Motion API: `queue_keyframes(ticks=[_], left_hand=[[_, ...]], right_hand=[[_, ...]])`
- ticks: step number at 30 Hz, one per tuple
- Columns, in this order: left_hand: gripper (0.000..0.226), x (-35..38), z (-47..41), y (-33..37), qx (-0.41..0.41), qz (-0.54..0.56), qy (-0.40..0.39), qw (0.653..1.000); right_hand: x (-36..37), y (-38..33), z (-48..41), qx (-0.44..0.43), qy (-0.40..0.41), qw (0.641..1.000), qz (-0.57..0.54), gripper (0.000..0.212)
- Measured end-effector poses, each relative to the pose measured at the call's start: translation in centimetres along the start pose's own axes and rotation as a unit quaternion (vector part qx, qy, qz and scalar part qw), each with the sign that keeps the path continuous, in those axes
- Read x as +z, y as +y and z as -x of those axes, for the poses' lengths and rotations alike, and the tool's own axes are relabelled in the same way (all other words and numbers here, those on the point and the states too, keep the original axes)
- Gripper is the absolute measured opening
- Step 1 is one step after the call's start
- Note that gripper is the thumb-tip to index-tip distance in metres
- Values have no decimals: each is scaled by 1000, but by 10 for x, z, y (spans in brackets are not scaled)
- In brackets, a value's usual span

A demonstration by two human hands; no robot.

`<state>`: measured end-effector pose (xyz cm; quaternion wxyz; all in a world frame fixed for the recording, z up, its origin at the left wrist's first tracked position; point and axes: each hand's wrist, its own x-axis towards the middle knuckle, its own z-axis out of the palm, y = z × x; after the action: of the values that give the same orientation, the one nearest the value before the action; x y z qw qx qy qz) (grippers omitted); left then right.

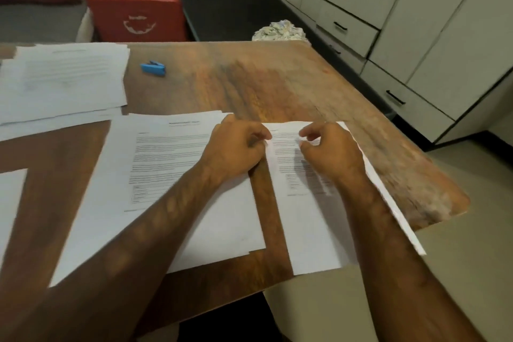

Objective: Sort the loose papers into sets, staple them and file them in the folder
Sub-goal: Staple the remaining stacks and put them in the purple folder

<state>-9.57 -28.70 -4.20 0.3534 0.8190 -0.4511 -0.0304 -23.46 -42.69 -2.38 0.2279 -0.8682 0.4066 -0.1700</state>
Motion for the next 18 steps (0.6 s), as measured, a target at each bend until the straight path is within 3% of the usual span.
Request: queue_keyframes(ticks=[6, 10, 14, 18], left_hand=[[18, -69, 37, -67, -94, -55, 90, 990], [21, -108, 69, -110, -173, -142, 146, 964], [52, -111, 85, -128, -209, -224, 82, 948], [52, -107, 85, -129, -181, -257, 79, 946]], right_hand=[[48, -59, 5, -94, -55, 994, -9, 15], [77, -90, 3, -129, -75, 987, -55, 32], [98, -96, 14, -135, -46, 989, -23, 54], [103, -95, 17, -148, -19, 989, 17, 52]])
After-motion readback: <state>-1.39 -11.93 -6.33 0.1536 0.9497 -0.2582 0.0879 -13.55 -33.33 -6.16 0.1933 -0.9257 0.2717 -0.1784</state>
